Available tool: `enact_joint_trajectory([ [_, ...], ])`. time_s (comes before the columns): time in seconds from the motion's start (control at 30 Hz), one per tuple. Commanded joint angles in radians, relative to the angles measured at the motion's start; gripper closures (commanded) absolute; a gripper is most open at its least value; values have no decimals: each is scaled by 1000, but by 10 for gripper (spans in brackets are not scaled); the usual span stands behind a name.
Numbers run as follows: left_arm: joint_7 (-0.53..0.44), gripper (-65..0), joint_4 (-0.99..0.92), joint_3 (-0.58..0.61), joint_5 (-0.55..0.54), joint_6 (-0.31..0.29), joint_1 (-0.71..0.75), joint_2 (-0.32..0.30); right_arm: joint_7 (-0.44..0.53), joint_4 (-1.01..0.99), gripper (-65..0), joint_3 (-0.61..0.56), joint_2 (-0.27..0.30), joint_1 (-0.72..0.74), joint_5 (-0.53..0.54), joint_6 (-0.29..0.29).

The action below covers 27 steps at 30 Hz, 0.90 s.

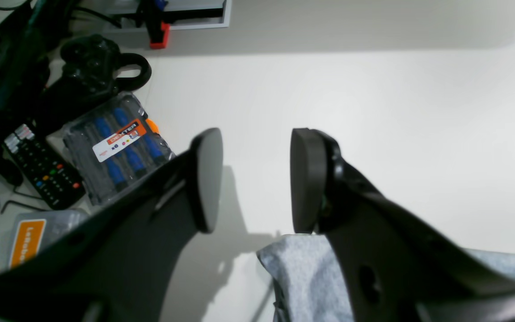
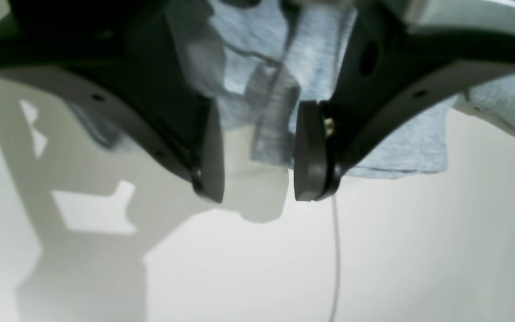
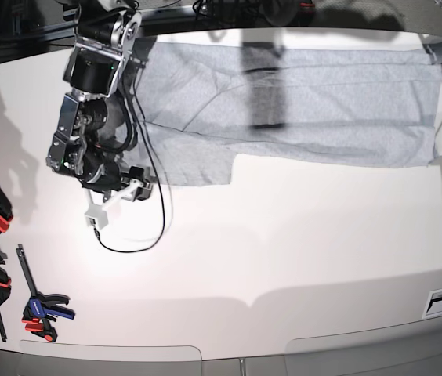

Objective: Fold the T-shirt properly
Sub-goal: 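Release the right gripper and move it along the folded shirt edge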

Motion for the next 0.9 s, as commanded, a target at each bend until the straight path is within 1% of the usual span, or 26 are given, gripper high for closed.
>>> enact_joint_trajectory([
  [0.0, -23, -233, 15, -8, -12, 2, -13, -29, -14, -8, -252, -15, 5, 17, -21, -4],
  [0.2, -18, -233, 15, -8, -12, 2, -14, -29, -42, -18, -250, -101, 5, 18, -12, -4],
  [0.23, -15, -233, 15, -8, -12, 2, -14, -29, -48, -18, -237, -116, 5, 18, -3, -4],
  [0.27, -13, -233, 15, -8, -12, 2, -13, -28, -59, -18, -199, -132, 5, 18, 6, -4],
  [0.3, -10, -233, 15, -8, -12, 3, -14, -28, -76, -18, -141, -149, 5, 18, 18, -4],
  [0.37, -8, -233, 15, -8, -12, 18, -13, -28, -108, -18, 0, -184, 5, 18, 27, 2],
  [0.4, -8, -233, 15, -8, -12, 31, -14, -28, -122, -18, 0, -202, 5, 18, 38, 16],
  [0.43, -8, -233, 15, -8, -12, 39, -14, -29, -143, -18, 0, -217, 5, 18, 62, 45],
  [0.5, -8, -233, 15, -8, -12, 39, -14, -28, -178, -13, 0, -240, 5, 17, 144, 102],
  [0.57, -7, -233, 15, -8, -11, 39, -13, -29, -200, 10, 0, -255, 5, 14, 228, 128],
  [0.63, -3, -233, 15, -8, -9, 39, -13, -29, -226, 56, 0, -264, 0, 5, 279, 138],
  [0.73, -1, -233, 15, -8, -9, 39, -13, -29, -286, 161, 0, -263, -32, -19, 280, 140],
  [0.87, -1, -233, 15, -8, -10, 39, -13, -29, -289, 344, 0, -263, -91, -92, 279, 163],
])
